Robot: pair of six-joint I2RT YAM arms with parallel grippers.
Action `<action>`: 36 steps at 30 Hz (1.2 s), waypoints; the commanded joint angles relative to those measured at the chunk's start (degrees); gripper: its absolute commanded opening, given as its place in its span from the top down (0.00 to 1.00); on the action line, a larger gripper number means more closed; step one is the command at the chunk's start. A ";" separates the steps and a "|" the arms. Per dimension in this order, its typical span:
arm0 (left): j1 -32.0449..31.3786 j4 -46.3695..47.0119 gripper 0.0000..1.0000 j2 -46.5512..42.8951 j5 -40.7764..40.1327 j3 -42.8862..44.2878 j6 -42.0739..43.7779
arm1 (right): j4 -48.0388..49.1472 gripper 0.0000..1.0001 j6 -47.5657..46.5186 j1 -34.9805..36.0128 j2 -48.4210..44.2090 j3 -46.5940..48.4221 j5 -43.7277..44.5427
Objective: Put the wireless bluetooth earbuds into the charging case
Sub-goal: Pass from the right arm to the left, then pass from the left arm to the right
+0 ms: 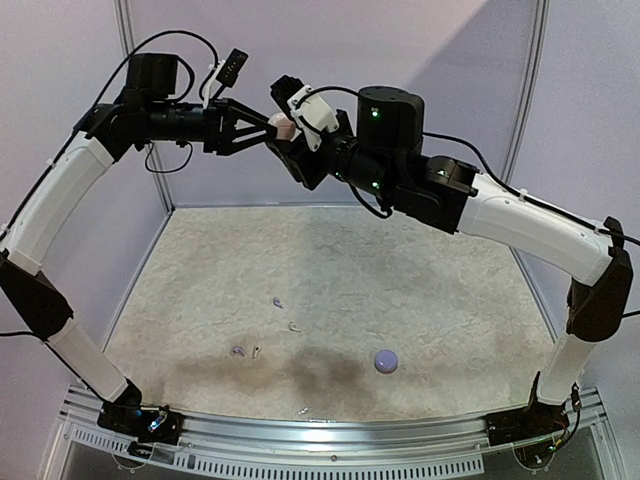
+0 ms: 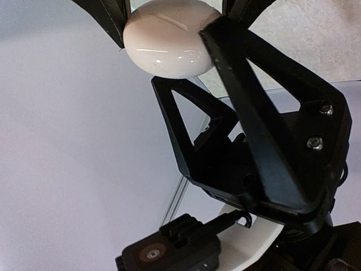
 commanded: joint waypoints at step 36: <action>1.79 -9.01 1.00 -0.23 8.36 -5.09 29.48 | -28.40 0.01 3.01 -1.48 -7.44 3.42 -27.05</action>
